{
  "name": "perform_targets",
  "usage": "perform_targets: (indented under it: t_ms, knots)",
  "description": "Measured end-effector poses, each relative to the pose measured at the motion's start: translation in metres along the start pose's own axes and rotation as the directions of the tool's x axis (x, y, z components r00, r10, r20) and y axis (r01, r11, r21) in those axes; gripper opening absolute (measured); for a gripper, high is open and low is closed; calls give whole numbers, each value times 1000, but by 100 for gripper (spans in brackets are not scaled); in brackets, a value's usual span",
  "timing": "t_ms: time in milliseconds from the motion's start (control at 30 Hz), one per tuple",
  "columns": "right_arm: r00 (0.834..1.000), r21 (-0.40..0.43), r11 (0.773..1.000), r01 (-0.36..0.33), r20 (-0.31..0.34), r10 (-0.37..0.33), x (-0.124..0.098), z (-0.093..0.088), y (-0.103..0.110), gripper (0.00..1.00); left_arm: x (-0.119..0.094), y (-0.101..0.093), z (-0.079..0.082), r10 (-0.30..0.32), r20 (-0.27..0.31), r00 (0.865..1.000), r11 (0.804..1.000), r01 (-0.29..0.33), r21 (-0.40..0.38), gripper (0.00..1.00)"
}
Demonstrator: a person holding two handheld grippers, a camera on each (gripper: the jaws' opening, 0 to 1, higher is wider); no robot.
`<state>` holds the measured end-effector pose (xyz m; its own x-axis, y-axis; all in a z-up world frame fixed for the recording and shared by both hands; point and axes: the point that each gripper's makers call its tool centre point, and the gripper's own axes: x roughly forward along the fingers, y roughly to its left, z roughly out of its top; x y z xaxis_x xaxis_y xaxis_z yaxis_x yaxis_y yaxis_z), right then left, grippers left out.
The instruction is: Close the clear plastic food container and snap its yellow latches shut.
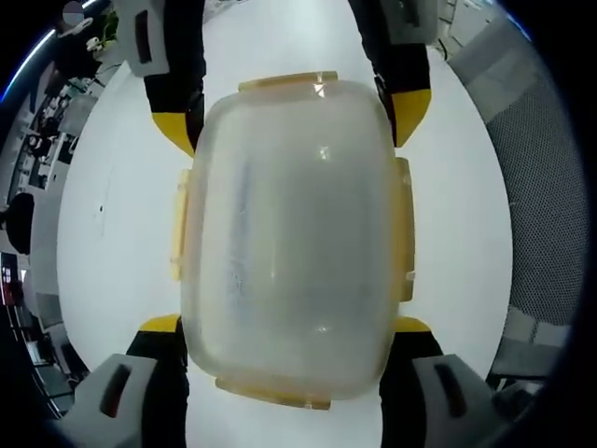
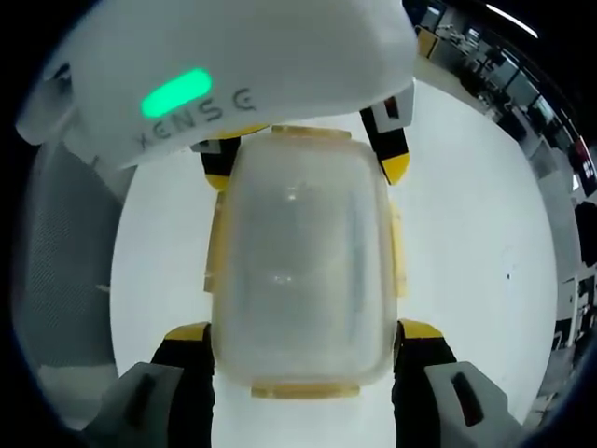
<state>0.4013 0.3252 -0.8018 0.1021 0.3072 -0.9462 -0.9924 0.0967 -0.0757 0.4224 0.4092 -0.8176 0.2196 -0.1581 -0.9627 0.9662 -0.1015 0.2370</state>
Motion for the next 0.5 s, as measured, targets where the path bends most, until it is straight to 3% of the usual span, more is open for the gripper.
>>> perform_targets:
  t_ms: [500]
  knots:
    - [1000, 2, 1000, 1, 29, -1, 1, 1, -28, 79, 6, 28, -2, 5, 4, 1000, 1000, -5, 2, 86]
